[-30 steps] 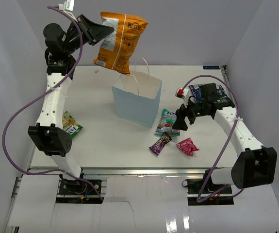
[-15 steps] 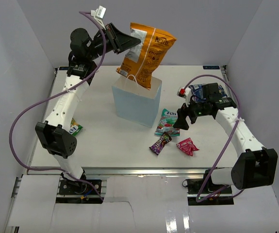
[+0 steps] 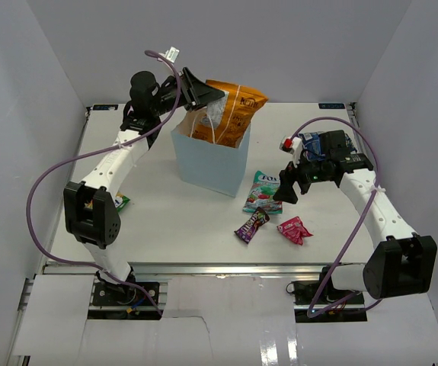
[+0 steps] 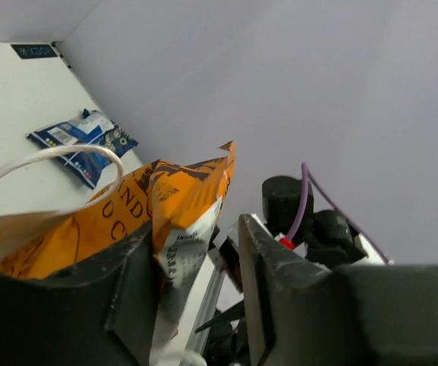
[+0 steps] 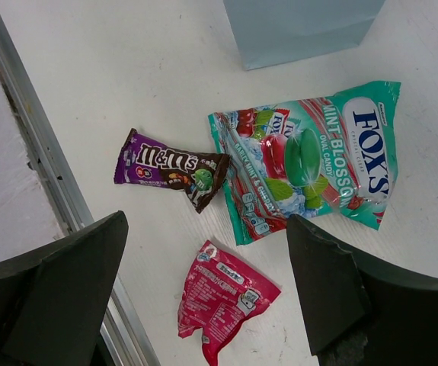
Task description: Place the snacks into the paper bag
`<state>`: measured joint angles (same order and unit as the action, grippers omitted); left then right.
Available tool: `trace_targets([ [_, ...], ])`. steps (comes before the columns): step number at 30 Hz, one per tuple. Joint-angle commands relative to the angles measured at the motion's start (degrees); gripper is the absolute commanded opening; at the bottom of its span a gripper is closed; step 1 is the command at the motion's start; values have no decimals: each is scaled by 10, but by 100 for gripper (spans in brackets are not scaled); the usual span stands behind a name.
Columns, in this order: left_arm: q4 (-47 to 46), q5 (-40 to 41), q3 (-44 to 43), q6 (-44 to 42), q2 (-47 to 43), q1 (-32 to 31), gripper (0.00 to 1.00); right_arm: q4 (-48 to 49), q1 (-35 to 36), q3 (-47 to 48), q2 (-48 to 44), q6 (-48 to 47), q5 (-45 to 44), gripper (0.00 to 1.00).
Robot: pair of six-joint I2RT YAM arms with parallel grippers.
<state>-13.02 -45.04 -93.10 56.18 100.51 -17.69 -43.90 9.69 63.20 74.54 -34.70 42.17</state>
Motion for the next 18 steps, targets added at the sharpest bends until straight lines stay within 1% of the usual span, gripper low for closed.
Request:
trace_targets([
  [1,-56,-2,0,9,-37,1,53,-5,-6,6,-14,-1,8,90],
  [3,-56,0,-7,5,-38,1,60,-6,-6,7,-15,-1,8,90],
  [6,-55,-3,-24,1,-40,1,63,-5,-6,8,-14,2,10,90],
  [7,-56,-4,-29,-4,-42,2,67,-5,-6,9,-12,2,11,90],
  [9,-41,2,-38,-25,-53,7,71,-4,-6,9,-10,13,10,90],
  [10,-13,8,-42,-40,-59,11,76,-5,-6,10,-9,16,10,90],
  [11,2,15,-45,-71,-72,18,78,-5,-6,9,-8,18,12,90],
  [13,38,32,-44,-94,-86,27,81,-4,-6,7,-8,18,12,90],
  [17,98,42,-38,-133,-109,53,81,-4,-6,9,-3,17,15,90],
  [18,112,56,-35,-157,-123,56,81,-4,-6,10,-1,19,14,90],
])
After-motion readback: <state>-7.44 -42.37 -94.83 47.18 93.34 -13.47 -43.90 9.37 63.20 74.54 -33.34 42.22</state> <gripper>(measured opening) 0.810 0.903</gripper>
